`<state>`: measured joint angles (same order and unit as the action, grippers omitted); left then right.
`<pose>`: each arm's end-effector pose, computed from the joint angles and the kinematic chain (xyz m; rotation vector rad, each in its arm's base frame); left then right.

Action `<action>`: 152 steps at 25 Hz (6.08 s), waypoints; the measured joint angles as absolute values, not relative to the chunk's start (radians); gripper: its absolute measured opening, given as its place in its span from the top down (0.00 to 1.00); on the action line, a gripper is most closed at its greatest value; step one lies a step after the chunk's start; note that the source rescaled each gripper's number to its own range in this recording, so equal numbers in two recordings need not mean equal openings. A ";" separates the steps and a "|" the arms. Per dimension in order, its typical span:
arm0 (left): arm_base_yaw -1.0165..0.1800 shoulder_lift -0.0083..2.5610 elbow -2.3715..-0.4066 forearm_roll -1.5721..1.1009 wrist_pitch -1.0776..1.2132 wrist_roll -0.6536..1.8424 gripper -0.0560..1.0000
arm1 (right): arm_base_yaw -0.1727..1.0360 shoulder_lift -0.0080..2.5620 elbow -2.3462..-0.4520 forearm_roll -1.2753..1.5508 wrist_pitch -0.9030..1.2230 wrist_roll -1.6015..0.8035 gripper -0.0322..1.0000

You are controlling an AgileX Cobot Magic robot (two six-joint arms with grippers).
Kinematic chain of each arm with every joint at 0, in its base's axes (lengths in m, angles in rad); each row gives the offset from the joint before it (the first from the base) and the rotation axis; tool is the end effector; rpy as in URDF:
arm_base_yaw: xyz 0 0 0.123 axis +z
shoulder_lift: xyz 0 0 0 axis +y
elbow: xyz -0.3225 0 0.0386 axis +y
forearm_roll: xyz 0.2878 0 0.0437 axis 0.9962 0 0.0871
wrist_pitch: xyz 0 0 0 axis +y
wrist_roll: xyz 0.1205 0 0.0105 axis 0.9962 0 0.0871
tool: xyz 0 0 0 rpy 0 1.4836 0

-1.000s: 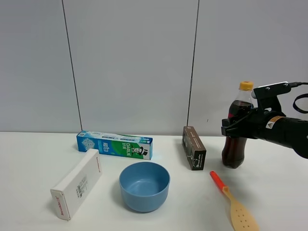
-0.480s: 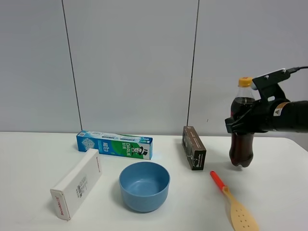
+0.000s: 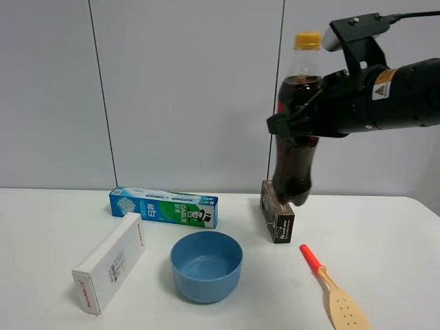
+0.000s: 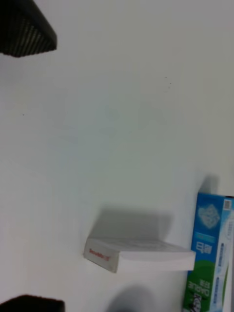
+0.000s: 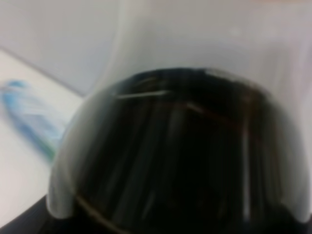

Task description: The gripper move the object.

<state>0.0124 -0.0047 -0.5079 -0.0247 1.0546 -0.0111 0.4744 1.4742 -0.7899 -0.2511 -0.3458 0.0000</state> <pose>0.0154 -0.0024 0.2862 -0.0226 2.0253 -0.0286 0.3284 0.1801 0.2685 -0.6954 1.7015 0.2441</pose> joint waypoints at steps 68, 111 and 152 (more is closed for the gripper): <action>0.012 -0.005 -0.508 -0.025 1.055 -0.011 0.00 | 0.764 1.891 -0.955 -0.117 -0.342 0.017 0.55; 0.012 -0.005 -0.508 -0.025 1.055 -0.011 0.00 | 0.764 1.236 -0.957 -0.055 0.310 0.016 0.54; 0.012 -0.005 -0.508 -0.025 1.055 -0.011 0.00 | -0.020 0.481 -0.957 -0.221 1.154 0.055 0.54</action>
